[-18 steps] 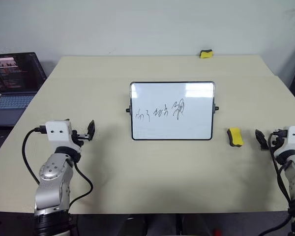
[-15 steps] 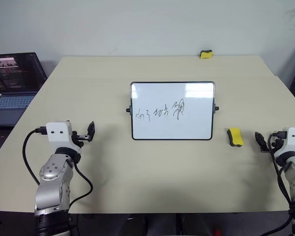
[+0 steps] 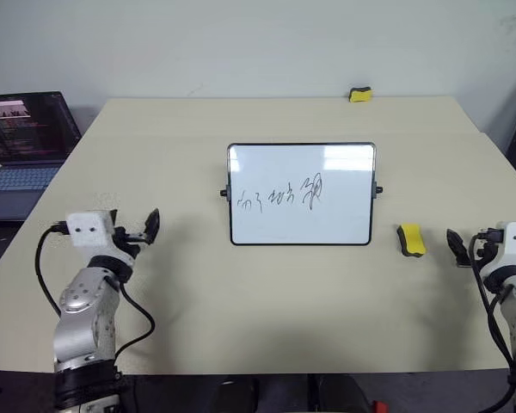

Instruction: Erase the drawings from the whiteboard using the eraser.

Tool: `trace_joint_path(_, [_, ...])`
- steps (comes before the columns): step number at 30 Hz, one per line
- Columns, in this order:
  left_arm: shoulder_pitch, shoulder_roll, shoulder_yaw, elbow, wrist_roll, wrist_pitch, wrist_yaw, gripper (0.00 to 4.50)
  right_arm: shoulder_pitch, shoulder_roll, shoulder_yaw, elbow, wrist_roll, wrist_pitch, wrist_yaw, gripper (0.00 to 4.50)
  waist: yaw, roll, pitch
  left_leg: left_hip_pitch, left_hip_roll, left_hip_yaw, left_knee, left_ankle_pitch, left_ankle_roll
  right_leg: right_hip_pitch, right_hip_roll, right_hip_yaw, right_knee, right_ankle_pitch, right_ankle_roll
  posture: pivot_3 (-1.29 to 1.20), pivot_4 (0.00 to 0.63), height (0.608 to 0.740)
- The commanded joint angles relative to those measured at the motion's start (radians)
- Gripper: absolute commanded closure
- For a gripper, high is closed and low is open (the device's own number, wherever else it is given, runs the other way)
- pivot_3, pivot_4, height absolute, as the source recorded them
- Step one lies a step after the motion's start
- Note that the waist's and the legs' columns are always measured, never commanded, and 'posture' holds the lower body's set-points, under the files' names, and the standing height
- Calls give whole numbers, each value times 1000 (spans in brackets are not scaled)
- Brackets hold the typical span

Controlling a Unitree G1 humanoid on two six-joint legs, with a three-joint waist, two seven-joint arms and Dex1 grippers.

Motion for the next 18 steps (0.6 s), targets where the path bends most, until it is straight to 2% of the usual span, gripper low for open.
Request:
trace_joint_path(1, [-20,52,20,0,-13,-14,-38,0,-20,24,-36,-66,28,-13,-32,24,0,0,0,0,0,0,0,0,0,0,0,0,0,0,0,0,150,740])
trace_joint_path(6, [-61,193,2,-31,-82,55,-224,0,6,85,-23,-231,59,54,-85,24,0,0,0,-1,1,-1,-1,0,0,-1,0,0,0,0,0,0,150,740])
trace_joint_path(10, [-104,283,-41,-142,-185,190,-350,0,41,66,-16,-317,56,61,-49,24,3,0,0,-1,0,-1,-1,0,0,0,0,0,-2,0,0,0,150,740])
trace_joint_path(15, [-166,294,-139,-169,-223,239,-470,0,75,35,-46,-393,77,98,-24,24,2,0,0,-1,0,-1,-1,0,0,0,0,0,-2,0,0,0,150,740])
trace_joint_path(18, [-215,288,-225,-184,-239,258,-558,0,110,-10,-73,-500,126,216,-20,24,0,0,0,-1,0,-1,-1,0,0,0,0,0,-2,0,0,0,150,740])
